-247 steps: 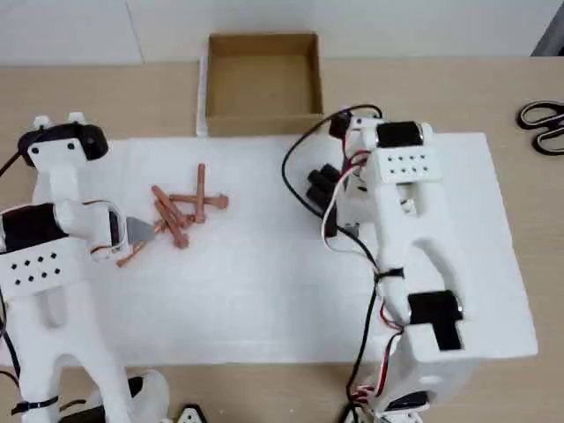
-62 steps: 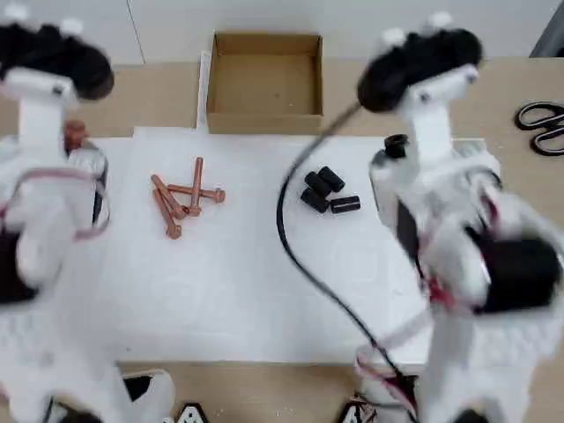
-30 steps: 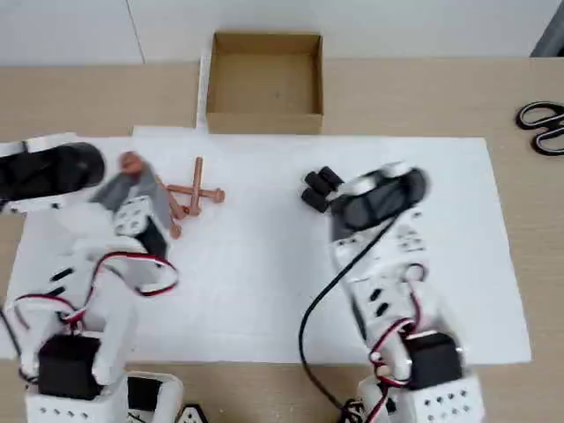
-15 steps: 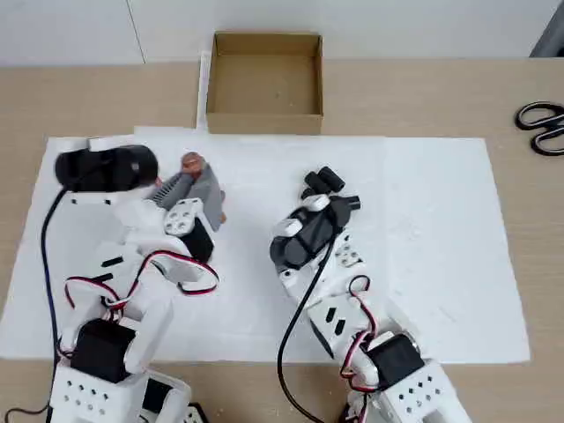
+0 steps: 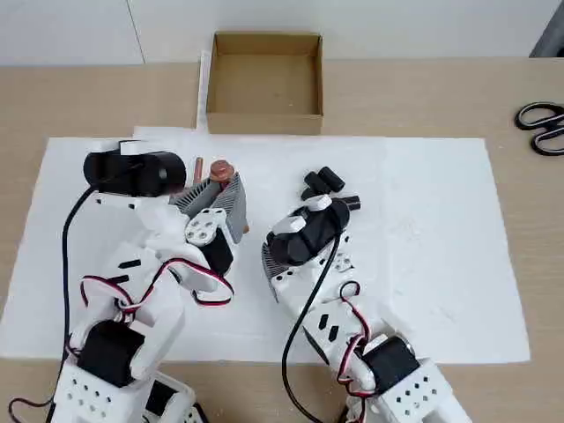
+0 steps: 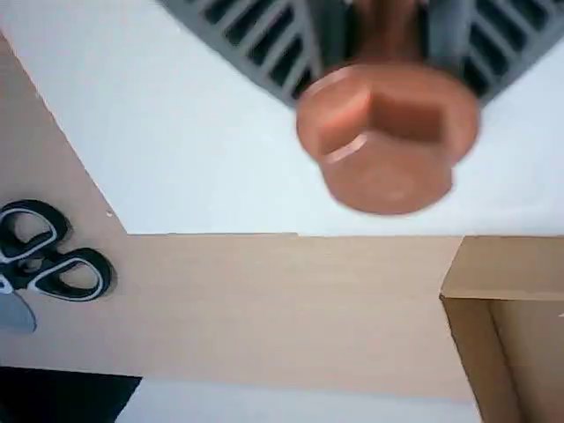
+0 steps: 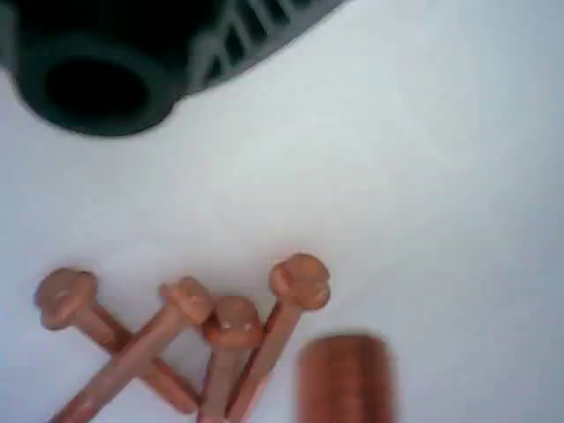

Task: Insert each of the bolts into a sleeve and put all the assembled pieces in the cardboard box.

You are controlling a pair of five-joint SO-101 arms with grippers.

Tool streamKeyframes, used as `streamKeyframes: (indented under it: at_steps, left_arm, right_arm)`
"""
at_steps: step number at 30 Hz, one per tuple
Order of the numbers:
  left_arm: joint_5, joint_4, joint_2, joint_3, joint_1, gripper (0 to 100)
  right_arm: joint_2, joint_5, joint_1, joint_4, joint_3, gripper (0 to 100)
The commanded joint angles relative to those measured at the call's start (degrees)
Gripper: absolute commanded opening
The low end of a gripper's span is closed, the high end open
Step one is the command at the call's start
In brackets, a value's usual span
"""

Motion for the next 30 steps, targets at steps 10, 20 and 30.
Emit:
streamKeyframes:
  at_steps: [10, 20, 30]
  left_arm:
    - [0.3, -6.8, -1.2, 5.8, 0.3, 1]
    - [0.3, -6.4, -1.0, 5.9, 1.8, 1]
    - [0.3, -6.5, -1.2, 8.0, 2.1, 1]
  right_arm:
    - [-1.1, -0.6, -4.0, -3.6, -0.4, 0.4]
    - [-1.1, -0.6, -4.0, -3.6, -0.6, 0.4]
    - [-1.1, -0.6, -4.0, -3.6, -0.6, 0.4]
